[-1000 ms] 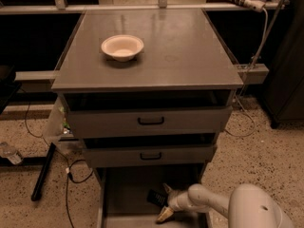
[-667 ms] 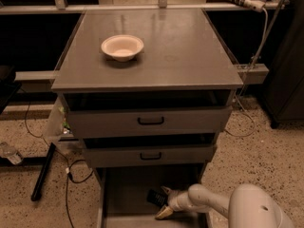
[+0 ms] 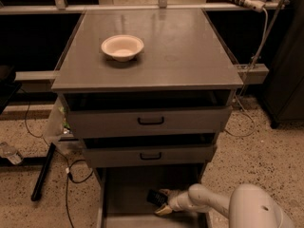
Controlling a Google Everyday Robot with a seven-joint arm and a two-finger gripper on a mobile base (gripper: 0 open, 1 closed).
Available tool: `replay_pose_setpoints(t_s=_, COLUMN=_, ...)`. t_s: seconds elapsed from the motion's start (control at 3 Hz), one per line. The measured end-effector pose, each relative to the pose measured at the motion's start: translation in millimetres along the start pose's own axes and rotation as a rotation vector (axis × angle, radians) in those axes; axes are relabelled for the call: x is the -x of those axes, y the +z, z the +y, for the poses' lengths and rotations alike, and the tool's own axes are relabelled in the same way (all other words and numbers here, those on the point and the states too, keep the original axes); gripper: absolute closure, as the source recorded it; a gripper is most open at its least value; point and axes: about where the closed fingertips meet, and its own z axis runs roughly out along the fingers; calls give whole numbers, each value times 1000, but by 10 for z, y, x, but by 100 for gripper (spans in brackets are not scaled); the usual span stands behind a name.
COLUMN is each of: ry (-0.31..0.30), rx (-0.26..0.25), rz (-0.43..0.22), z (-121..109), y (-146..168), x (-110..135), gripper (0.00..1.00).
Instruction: Pick rxbar blueberry from bottom drawer and place on counter
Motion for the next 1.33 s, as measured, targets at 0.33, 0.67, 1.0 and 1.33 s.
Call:
replay_pose_setpoints(t_s=0.33, ry=0, rx=0, rz=0, z=0, y=0, x=0, gripper=89)
replay_pose_setpoints(t_s=0.67, ry=0, rx=0, rz=0, z=1, y=1, x=0, gripper=100)
replay_pose_setpoints(t_s=1.0, ry=0, rx=0, rz=0, z=1, y=1, x=0, gripper=100)
replay_pose_setpoints(t_s=1.33, ry=0, rx=0, rz=0, z=-2, y=-36, x=44, gripper=100)
